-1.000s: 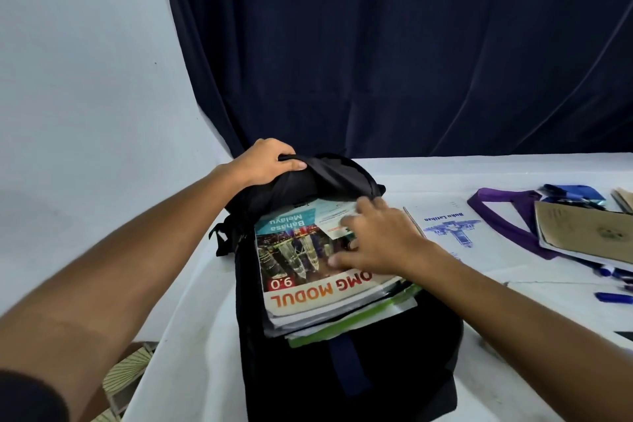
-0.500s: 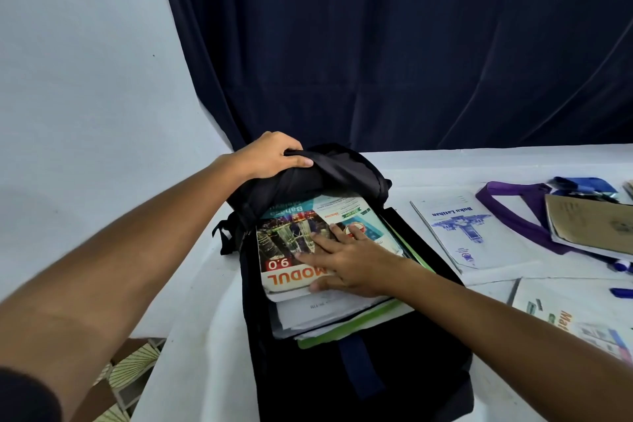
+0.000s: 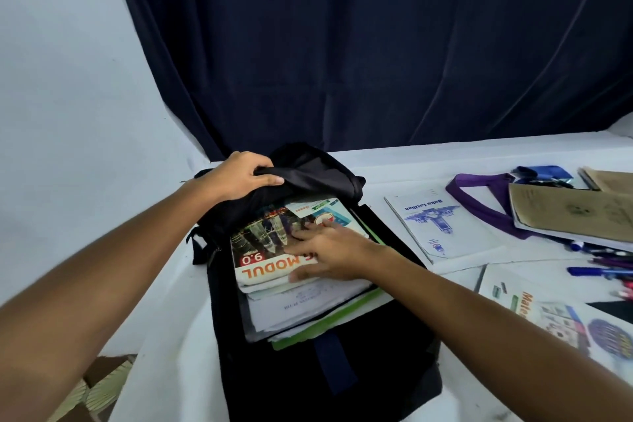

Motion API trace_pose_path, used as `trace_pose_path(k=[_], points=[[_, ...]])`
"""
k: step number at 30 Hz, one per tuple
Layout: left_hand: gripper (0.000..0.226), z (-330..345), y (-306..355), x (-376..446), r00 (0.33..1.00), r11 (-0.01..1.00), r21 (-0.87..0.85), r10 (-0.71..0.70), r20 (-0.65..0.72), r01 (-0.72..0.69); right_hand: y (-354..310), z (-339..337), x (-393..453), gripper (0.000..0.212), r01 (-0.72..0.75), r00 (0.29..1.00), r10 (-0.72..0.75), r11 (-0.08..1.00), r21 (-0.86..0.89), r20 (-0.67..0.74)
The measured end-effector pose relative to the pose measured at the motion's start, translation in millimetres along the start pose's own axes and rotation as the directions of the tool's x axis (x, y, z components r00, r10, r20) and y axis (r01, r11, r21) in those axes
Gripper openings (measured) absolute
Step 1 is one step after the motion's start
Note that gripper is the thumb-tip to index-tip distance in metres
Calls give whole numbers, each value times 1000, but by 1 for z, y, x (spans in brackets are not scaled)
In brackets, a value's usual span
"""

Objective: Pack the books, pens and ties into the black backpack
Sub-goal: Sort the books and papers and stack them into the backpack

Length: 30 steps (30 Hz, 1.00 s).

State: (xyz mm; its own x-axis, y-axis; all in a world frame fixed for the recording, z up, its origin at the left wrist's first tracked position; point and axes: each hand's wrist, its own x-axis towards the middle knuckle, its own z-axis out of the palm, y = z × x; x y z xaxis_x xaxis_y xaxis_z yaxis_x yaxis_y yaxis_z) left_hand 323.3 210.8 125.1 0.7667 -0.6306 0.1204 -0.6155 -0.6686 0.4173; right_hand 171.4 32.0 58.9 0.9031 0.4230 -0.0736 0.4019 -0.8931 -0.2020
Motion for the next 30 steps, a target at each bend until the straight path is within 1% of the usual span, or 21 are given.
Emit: trace_pose_path(k=[1,2,3,5,6,7,8,9,10,11,12,13,14,15,17,20,24,25,27,29,30], points=[[35,3,0,-3,1000,1000,8,-5,-14,5,5,-4,-10,60,-14,997,22,994,111,-74],[33,7,1,-5,1000,1000,16,-3,-30,4,12,-8,-24,52,-9,983,46,979,205,-177],[34,11,2,-8,999,1000,29,-8,-43,9,21,-12,-39,42,3,953,79,964,267,-292],[45,18,8,-13,998,996,80,-25,-56,29,47,-16,-71,27,-29,863,190,943,330,-468],[55,22,12,-16,997,991,121,-42,-58,49,62,-19,-87,23,-80,820,256,937,339,-513],[64,27,17,-17,996,982,172,-65,-61,75,80,-20,-105,19,-167,795,331,925,340,-509],[72,32,22,-18,994,971,220,-79,-72,93,96,-22,-122,16,-288,793,414,901,323,-448],[77,37,28,-18,993,960,260,-86,-86,106,113,-23,-140,17,-433,800,504,861,268,-326],[81,42,34,-19,991,950,291,-89,-100,115,128,-23,-158,25,-561,792,587,808,179,-169],[82,45,39,-19,990,940,319,-93,-110,123,141,-22,-173,37,-655,754,657,751,75,0],[83,49,44,-19,989,929,346,-100,-113,133,150,-20,-189,50,-717,686,711,697,-19,155],[83,51,48,-19,987,917,370,-114,-111,147,156,-18,-203,62,-749,615,740,656,-91,273],[84,53,49,-20,985,905,392,-130,-109,163,161,-13,-213,70,-760,564,749,636,-136,348],[85,56,52,-20,983,895,408,-149,-104,178,164,-9,-224,74,-758,536,745,632,-162,398],[87,57,50,-21,980,886,419,-178,-92,200,166,0,-232,73,-762,514,738,627,-164,437],[88,59,53,-22,978,892,401,-194,-82,211,166,10,-238,70,-771,538,740,626,-119,403],[89,61,54,-26,977,908,361,-193,-88,211,175,13,-242,78,-788,535,752,608,-93,385],[89,61,53,-27,978,913,350,-191,-85,209,178,12,-243,76,-795,535,754,602,-76,380],[90,60,50,-29,980,921,334,-185,-77,200,183,8,-245,65,-799,565,746,601,8,353],[89,60,49,-30,981,925,326,-184,-70,196,187,2,-244,48,-773,619,705,624,111,345],[88,60,48,-31,981,925,327,-184,-68,196,187,-3,-242,43,-753,645,673,641,151,363]])
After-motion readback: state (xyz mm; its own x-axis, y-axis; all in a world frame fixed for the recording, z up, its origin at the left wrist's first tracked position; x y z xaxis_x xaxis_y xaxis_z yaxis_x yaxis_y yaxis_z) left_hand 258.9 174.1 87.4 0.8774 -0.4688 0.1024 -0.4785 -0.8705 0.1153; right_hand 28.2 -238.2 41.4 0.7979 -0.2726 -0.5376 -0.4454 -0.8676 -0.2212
